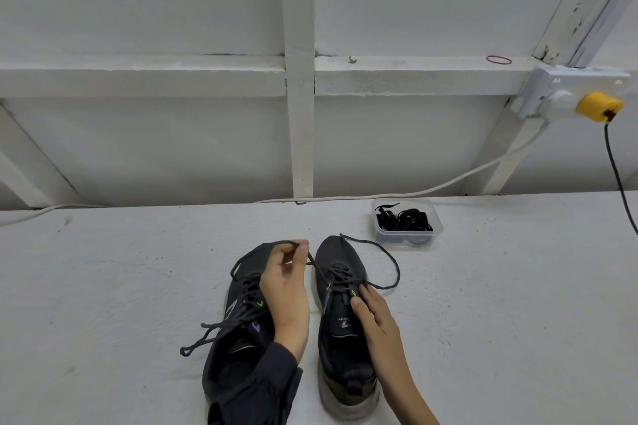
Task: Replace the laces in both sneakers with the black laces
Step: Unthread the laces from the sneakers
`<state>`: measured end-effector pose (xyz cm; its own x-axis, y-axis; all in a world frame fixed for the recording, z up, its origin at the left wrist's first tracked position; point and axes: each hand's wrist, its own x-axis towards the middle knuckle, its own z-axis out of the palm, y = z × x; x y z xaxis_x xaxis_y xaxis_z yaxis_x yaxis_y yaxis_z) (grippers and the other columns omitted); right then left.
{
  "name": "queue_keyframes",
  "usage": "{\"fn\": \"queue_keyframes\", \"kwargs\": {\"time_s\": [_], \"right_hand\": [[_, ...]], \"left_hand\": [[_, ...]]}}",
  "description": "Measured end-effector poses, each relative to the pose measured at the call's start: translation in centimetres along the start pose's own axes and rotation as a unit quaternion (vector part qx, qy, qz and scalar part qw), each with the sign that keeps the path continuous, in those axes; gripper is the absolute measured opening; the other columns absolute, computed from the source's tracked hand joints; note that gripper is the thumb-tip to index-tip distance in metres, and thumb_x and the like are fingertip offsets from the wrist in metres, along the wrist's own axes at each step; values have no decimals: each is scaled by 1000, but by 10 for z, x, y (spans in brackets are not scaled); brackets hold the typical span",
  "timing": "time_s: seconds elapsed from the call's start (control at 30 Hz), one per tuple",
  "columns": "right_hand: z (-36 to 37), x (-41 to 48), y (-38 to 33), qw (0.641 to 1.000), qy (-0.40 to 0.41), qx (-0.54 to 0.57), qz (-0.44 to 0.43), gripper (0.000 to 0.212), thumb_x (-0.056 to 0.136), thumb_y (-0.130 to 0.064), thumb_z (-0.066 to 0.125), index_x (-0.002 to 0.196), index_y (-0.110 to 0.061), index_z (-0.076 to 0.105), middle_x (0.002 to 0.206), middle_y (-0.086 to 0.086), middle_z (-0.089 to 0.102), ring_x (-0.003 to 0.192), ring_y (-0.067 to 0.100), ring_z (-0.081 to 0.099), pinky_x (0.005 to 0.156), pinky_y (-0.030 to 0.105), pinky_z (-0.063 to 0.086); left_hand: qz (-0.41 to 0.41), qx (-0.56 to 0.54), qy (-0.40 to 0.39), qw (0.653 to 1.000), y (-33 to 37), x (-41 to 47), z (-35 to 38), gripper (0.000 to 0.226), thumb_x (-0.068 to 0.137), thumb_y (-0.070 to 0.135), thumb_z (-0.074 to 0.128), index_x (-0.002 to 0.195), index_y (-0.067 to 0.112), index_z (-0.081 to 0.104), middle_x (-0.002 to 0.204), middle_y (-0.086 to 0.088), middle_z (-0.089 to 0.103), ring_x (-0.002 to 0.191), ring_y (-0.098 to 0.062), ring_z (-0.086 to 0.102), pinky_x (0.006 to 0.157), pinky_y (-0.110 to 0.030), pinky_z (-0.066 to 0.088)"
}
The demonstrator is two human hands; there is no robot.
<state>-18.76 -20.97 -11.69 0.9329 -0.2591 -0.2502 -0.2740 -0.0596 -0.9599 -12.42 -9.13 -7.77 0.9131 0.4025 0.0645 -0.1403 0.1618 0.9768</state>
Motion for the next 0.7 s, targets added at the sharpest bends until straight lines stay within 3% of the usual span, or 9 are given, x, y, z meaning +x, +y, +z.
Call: {"fn": "queue_keyframes", "kwargs": {"time_s": [0.13,0.23,0.4,0.57,0.7], "right_hand": [[1,0,0,1000,0,2,-1,48,96,-33,57,143,-24,47,147,-11,43,136,6,37,115,27,27],[1,1,0,1000,3,2,-1,47,96,-32,58,142,-24,48,147,-10,45,136,7,39,117,31,28],[0,1,0,1000,3,4,0,46,96,-32,58,140,-24,49,145,-9,47,133,7,42,112,26,31],[0,0,0,1000,-3,1,-3,50,96,-35,57,144,-24,46,147,-12,44,136,7,38,113,25,28],[0,0,1,1000,4,6,-4,51,95,-36,58,143,-24,47,145,-13,45,135,7,39,114,28,29]], "left_hand": [[-42,-2,-43,998,-9,-3,-4,5,89,17,68,93,18,66,89,7,67,83,-4,61,76,-15,49],[-99,54,-84,990,-33,-15,-9,24,82,12,75,103,15,64,95,1,66,83,-6,61,77,-15,49],[-89,149,-131,976,-48,-15,-10,13,86,6,69,80,17,68,83,0,71,76,-7,61,76,-23,48],[-10,90,-32,995,-13,6,-2,15,96,13,58,84,21,60,75,2,65,65,-1,56,68,-18,45],[-6,55,-22,998,1,20,0,9,96,19,58,88,22,60,79,1,63,72,-6,57,70,-22,47]]}}
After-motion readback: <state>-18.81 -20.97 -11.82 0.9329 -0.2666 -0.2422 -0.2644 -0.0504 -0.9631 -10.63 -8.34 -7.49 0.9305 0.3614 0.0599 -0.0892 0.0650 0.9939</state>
